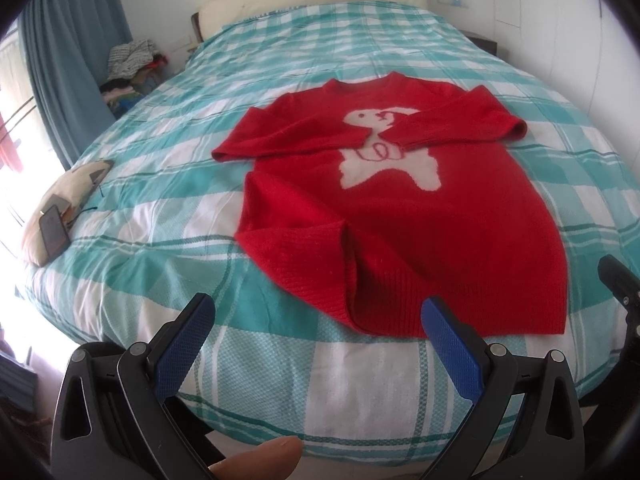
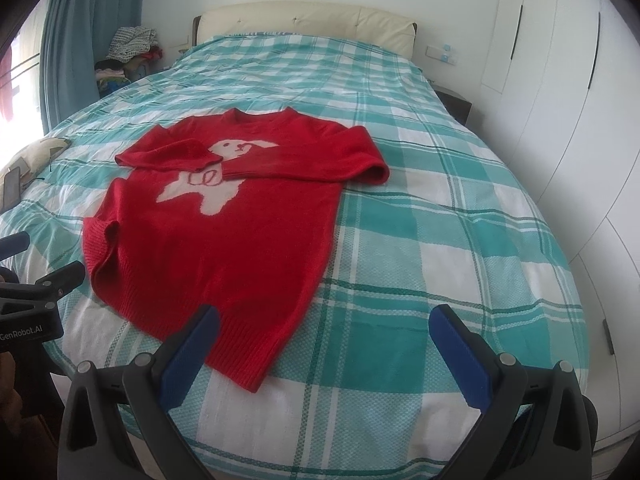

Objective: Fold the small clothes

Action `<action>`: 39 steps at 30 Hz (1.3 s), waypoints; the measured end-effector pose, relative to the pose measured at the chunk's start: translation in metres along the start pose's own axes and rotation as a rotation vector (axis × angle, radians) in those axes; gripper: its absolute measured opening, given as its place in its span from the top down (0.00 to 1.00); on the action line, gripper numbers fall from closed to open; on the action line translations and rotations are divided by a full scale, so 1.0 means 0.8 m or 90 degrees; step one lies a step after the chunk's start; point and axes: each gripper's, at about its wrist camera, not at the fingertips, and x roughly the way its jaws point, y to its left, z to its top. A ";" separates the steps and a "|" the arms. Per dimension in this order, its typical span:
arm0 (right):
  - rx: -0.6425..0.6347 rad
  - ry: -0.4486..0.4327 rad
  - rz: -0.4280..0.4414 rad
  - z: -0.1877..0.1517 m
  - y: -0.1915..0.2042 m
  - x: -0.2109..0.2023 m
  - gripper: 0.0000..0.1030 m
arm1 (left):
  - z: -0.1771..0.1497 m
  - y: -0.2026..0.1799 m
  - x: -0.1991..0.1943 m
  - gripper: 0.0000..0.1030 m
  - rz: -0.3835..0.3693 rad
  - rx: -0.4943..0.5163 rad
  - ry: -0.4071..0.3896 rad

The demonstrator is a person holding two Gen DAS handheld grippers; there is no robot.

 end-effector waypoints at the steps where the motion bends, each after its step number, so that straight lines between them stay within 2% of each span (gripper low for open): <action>1: 0.000 0.002 -0.001 0.000 0.000 0.001 0.00 | -0.001 0.001 0.002 0.00 0.001 -0.001 0.002; 8: 0.000 0.005 -0.012 -0.002 -0.002 0.004 0.00 | 0.003 0.014 0.019 0.00 0.004 -0.043 0.025; 12: 0.000 0.006 -0.013 -0.003 -0.002 0.005 0.00 | 0.019 0.015 0.024 0.00 0.030 -0.043 0.013; 16: -0.002 0.008 -0.013 -0.004 -0.001 0.006 0.00 | 0.043 0.013 0.033 0.00 0.027 -0.057 0.003; 21: 0.004 0.010 -0.008 -0.005 -0.004 0.006 0.00 | 0.062 0.004 0.078 0.00 0.048 -0.069 0.029; 25: 0.012 0.010 -0.007 -0.008 -0.009 0.007 0.00 | 0.041 0.029 0.113 0.00 0.092 -0.097 0.088; 28: 0.018 0.011 -0.007 -0.009 -0.016 0.007 0.00 | 0.005 0.069 0.113 0.00 0.132 -0.110 0.149; 30: 0.024 0.013 -0.010 -0.009 -0.021 0.008 0.00 | -0.019 0.100 0.080 0.00 0.141 -0.124 0.149; 34: 0.039 0.012 -0.021 -0.010 -0.035 0.012 0.00 | -0.047 0.151 0.017 0.00 0.193 -0.135 0.117; 36: 0.046 0.015 -0.016 -0.012 -0.038 0.020 0.00 | -0.048 0.170 0.012 0.00 0.164 -0.171 0.110; 39: 0.064 0.028 0.033 -0.015 -0.043 0.035 0.00 | -0.042 0.177 0.031 0.00 0.051 -0.231 0.109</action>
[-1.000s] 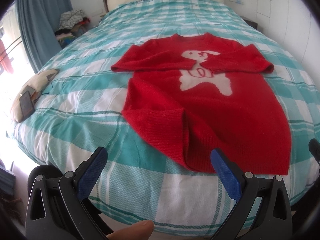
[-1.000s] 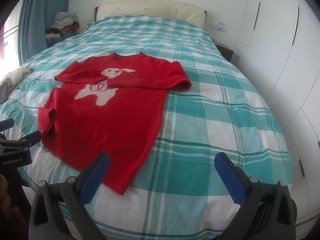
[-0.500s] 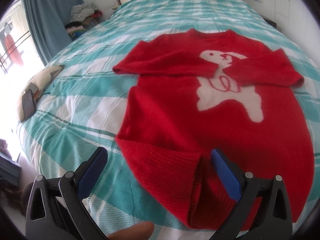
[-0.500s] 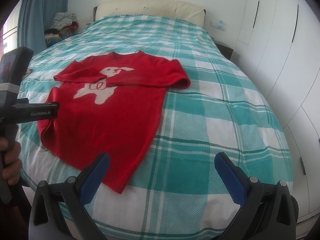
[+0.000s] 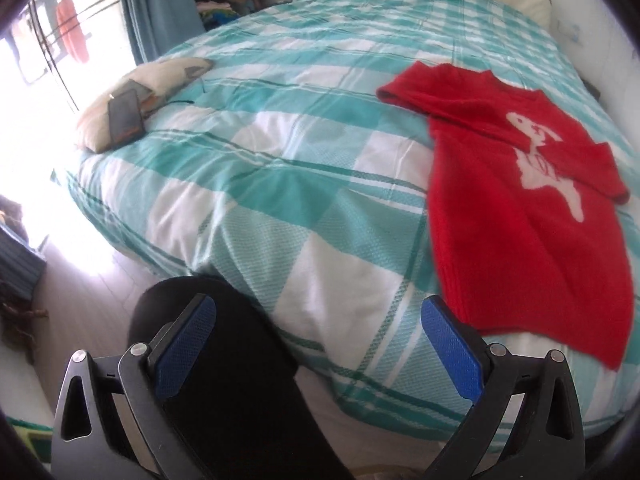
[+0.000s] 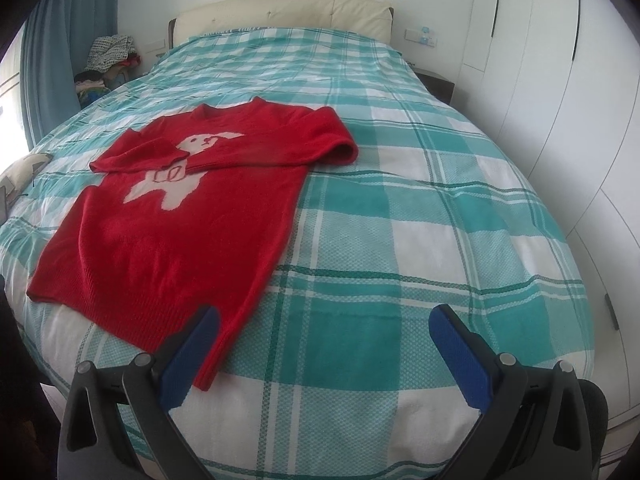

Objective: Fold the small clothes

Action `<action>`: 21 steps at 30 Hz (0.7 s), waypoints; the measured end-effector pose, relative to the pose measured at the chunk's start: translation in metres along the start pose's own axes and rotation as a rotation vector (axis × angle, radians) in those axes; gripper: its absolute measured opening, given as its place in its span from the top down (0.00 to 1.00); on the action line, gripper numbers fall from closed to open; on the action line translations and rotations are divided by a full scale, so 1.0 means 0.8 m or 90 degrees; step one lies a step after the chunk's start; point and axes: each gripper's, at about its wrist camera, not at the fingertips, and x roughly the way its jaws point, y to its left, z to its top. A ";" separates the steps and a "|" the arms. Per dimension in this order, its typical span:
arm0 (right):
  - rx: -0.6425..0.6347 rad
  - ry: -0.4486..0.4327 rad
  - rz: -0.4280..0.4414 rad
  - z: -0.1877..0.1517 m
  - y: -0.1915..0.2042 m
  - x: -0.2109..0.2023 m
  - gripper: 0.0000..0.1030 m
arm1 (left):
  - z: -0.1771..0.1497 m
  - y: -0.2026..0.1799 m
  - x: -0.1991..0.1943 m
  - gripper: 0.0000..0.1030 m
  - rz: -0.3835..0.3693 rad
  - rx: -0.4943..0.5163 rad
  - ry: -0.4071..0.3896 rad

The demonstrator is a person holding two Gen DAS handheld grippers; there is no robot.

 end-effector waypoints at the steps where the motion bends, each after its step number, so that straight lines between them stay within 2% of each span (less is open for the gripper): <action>1: 0.009 0.001 0.032 -0.002 -0.002 0.003 0.00 | 0.003 -0.008 0.011 0.00 -0.042 -0.005 0.012; 4: 0.044 0.019 0.148 -0.010 -0.010 0.009 0.00 | 0.006 -0.043 0.045 0.01 -0.128 0.017 0.063; 7: 0.096 0.060 0.240 -0.023 -0.017 0.026 0.00 | 0.001 -0.070 0.060 0.01 -0.159 0.048 0.094; 11: 0.144 0.099 0.282 -0.034 -0.016 0.049 0.01 | -0.008 -0.078 0.053 0.00 -0.164 0.082 0.077; 15: 0.154 0.103 0.342 -0.034 0.002 0.057 0.03 | -0.002 -0.064 0.049 0.01 -0.195 0.058 0.069; 16: 0.147 0.103 0.358 -0.032 0.008 0.059 0.07 | 0.001 -0.062 0.050 0.04 -0.199 0.055 0.067; 18: 0.132 0.109 0.361 -0.030 0.021 0.065 0.15 | 0.003 -0.062 0.051 0.23 -0.187 0.061 0.068; 20: 0.137 0.121 0.354 -0.029 0.026 0.076 0.24 | 0.004 -0.063 0.050 0.50 -0.182 0.065 0.067; 21: 0.143 0.128 0.349 -0.029 0.025 0.080 0.28 | 0.004 -0.060 0.049 0.57 -0.182 0.060 0.064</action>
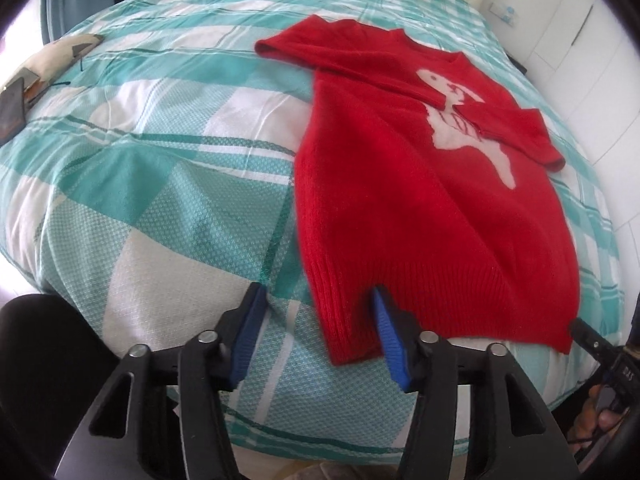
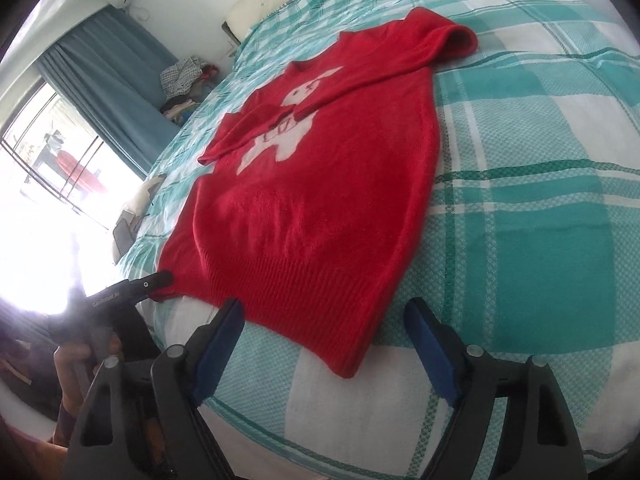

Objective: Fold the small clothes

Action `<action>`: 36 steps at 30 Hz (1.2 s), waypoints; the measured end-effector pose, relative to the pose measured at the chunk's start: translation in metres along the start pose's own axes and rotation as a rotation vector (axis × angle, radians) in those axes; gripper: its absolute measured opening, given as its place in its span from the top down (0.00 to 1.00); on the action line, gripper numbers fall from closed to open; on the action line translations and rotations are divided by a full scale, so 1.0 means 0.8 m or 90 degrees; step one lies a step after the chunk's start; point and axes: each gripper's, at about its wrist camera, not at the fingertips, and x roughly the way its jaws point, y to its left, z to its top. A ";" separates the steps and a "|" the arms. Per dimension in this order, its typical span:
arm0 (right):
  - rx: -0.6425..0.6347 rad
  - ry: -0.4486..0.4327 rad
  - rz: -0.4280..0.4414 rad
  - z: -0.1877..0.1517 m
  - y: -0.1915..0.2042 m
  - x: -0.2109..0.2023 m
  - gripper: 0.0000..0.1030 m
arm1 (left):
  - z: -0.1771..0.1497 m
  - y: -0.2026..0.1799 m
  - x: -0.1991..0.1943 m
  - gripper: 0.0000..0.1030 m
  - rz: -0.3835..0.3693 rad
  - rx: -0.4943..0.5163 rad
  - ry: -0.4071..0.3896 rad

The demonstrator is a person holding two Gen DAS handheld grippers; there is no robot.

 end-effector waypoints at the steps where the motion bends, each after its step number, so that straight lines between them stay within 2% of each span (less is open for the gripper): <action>1: 0.003 0.002 -0.004 0.001 -0.002 0.001 0.42 | -0.001 0.002 -0.002 0.76 -0.002 -0.003 -0.003; 2: 0.002 0.002 -0.007 0.002 -0.002 0.001 0.66 | -0.001 0.004 -0.003 0.96 -0.026 -0.003 0.002; 4: -0.003 0.010 -0.015 0.002 -0.004 0.000 0.96 | -0.002 0.005 -0.010 0.97 -0.034 -0.002 -0.006; 6: -0.019 0.007 -0.028 0.002 -0.002 -0.009 0.96 | -0.005 0.003 -0.022 0.98 -0.030 0.011 -0.016; 10: -0.048 -0.003 -0.104 0.001 0.005 -0.049 0.96 | -0.014 0.007 -0.044 0.98 -0.010 0.028 -0.020; 13: -0.044 0.005 -0.123 -0.002 0.006 -0.066 0.97 | -0.024 0.001 -0.032 0.98 0.038 0.063 -0.009; 18: -0.032 0.066 -0.174 -0.021 -0.024 -0.011 0.97 | -0.032 -0.001 0.003 0.98 0.081 0.078 0.009; 21: -0.040 0.051 -0.182 -0.023 -0.026 -0.004 0.97 | -0.034 -0.007 0.003 0.98 0.102 0.100 0.001; 24: -0.060 0.042 -0.193 -0.025 -0.021 -0.007 0.97 | -0.033 -0.007 0.001 0.93 0.104 0.093 -0.009; 25: -0.066 0.039 -0.194 -0.025 -0.020 -0.008 0.97 | -0.034 -0.006 -0.001 0.85 0.104 0.087 -0.013; 26: -0.070 0.037 -0.189 -0.025 -0.020 -0.010 0.92 | -0.035 -0.005 -0.005 0.68 0.109 0.084 -0.017; 27: -0.072 0.038 -0.186 -0.025 -0.018 -0.014 0.88 | -0.035 -0.004 -0.011 0.55 0.117 0.082 -0.023; 28: -0.076 0.042 -0.186 -0.026 -0.017 -0.019 0.76 | -0.036 -0.002 -0.018 0.31 0.117 0.077 -0.030; 29: -0.080 0.047 -0.188 -0.026 -0.016 -0.025 0.62 | -0.037 0.002 -0.028 0.26 0.109 0.070 -0.040; 31: -0.091 0.046 -0.204 -0.024 -0.018 -0.042 0.50 | -0.036 0.009 -0.050 0.26 0.109 0.064 -0.057; 34: -0.121 0.020 -0.260 0.001 -0.018 -0.082 0.50 | -0.019 0.013 -0.088 0.25 0.101 0.054 -0.111; 36: -0.178 -0.017 -0.308 0.037 0.000 -0.101 0.50 | 0.003 0.005 -0.105 0.20 0.070 0.049 -0.153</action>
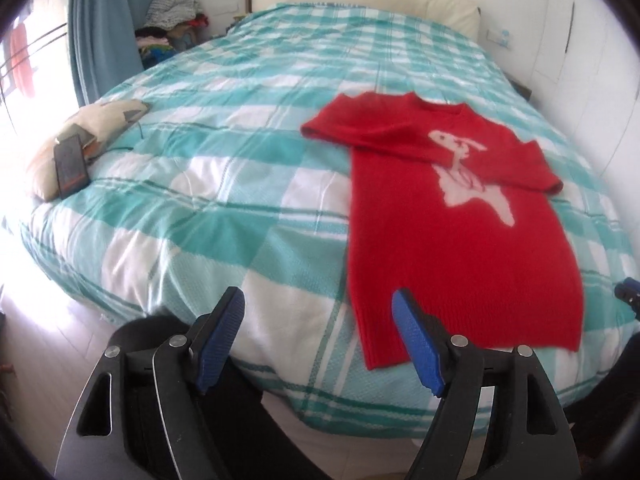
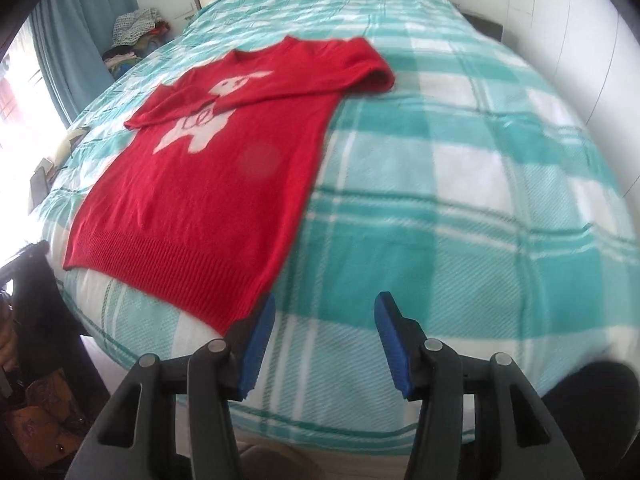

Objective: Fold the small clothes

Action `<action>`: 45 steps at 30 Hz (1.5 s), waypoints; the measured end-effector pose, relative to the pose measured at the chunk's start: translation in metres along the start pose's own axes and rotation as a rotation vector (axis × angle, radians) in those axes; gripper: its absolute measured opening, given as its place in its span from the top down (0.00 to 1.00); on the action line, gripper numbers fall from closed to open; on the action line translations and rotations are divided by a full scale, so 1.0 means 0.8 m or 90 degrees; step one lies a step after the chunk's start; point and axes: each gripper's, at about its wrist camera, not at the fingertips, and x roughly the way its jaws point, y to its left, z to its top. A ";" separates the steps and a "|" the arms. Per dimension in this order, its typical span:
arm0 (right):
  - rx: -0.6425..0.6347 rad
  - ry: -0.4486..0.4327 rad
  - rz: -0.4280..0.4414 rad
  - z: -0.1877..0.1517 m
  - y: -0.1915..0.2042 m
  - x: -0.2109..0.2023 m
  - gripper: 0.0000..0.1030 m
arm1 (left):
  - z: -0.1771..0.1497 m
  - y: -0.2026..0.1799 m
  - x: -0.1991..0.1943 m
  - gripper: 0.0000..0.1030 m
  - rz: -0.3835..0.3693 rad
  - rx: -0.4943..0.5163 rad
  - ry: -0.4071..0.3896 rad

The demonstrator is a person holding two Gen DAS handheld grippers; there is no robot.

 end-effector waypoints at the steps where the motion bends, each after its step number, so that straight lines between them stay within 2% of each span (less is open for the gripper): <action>1: -0.035 -0.023 -0.020 0.023 0.004 -0.009 0.50 | 0.013 -0.006 -0.001 0.16 -0.018 -0.002 -0.022; 3: -0.111 -0.059 -0.047 0.073 0.027 -0.015 0.46 | 0.034 -0.027 0.007 0.14 -0.043 -0.003 -0.056; 5: -0.197 -0.086 -0.045 0.119 0.063 -0.004 0.36 | 0.045 -0.054 0.030 0.10 -0.069 0.009 -0.073; 7: -0.265 -0.080 -0.006 0.156 0.102 0.027 0.35 | 0.045 -0.078 0.064 0.10 -0.091 0.022 -0.062; 9: -0.308 -0.046 0.066 0.182 0.138 0.069 0.35 | 0.035 -0.092 0.093 0.11 -0.104 0.026 -0.056; 11: -0.341 -0.011 0.105 0.194 0.169 0.115 0.35 | 0.019 -0.098 0.117 0.12 -0.087 0.038 -0.040; 13: -0.370 0.004 0.100 0.196 0.193 0.157 0.35 | 0.013 -0.098 0.130 0.14 -0.080 0.043 0.001; 16: -0.386 0.004 0.086 0.197 0.207 0.210 0.36 | 0.014 -0.089 0.125 0.14 -0.085 0.027 -0.017; 18: -0.355 0.012 0.101 0.201 0.195 0.237 0.50 | 0.016 -0.084 0.128 0.14 -0.079 0.013 -0.016; 20: -0.281 0.002 0.114 0.213 0.166 0.234 0.91 | 0.017 -0.080 0.130 0.14 -0.087 -0.003 -0.008; 23: -0.156 -0.060 0.108 0.237 0.094 0.196 0.93 | 0.016 -0.079 0.132 0.14 -0.095 -0.011 0.000; 27: 0.037 -0.138 0.048 0.244 -0.063 0.134 0.93 | 0.015 -0.081 0.134 0.14 -0.091 -0.010 -0.001; 31: 0.214 -0.168 -0.017 0.203 -0.219 0.092 0.93 | 0.012 -0.082 0.137 0.14 -0.083 -0.008 0.001; 34: 0.330 -0.172 -0.036 0.155 -0.305 0.080 0.92 | 0.011 -0.084 0.142 0.14 -0.081 -0.007 0.005; 36: 0.390 -0.167 -0.028 0.125 -0.341 0.084 0.92 | 0.010 -0.086 0.144 0.14 -0.078 -0.004 0.003; 38: 0.438 -0.167 0.007 0.099 -0.365 0.094 0.92 | 0.008 -0.088 0.146 0.14 -0.071 0.001 0.000; 40: 0.473 -0.176 0.050 0.077 -0.377 0.107 0.92 | 0.007 -0.089 0.147 0.14 -0.066 0.007 -0.002; 42: 0.514 -0.163 0.085 0.063 -0.384 0.119 0.92 | 0.005 -0.090 0.148 0.14 -0.062 0.010 -0.003; 44: 0.553 -0.172 0.136 0.058 -0.391 0.122 0.85 | 0.004 -0.090 0.149 0.14 -0.060 0.010 -0.003; 45: 0.555 -0.175 0.144 0.058 -0.392 0.122 0.82 | 0.004 -0.090 0.150 0.14 -0.059 0.009 -0.003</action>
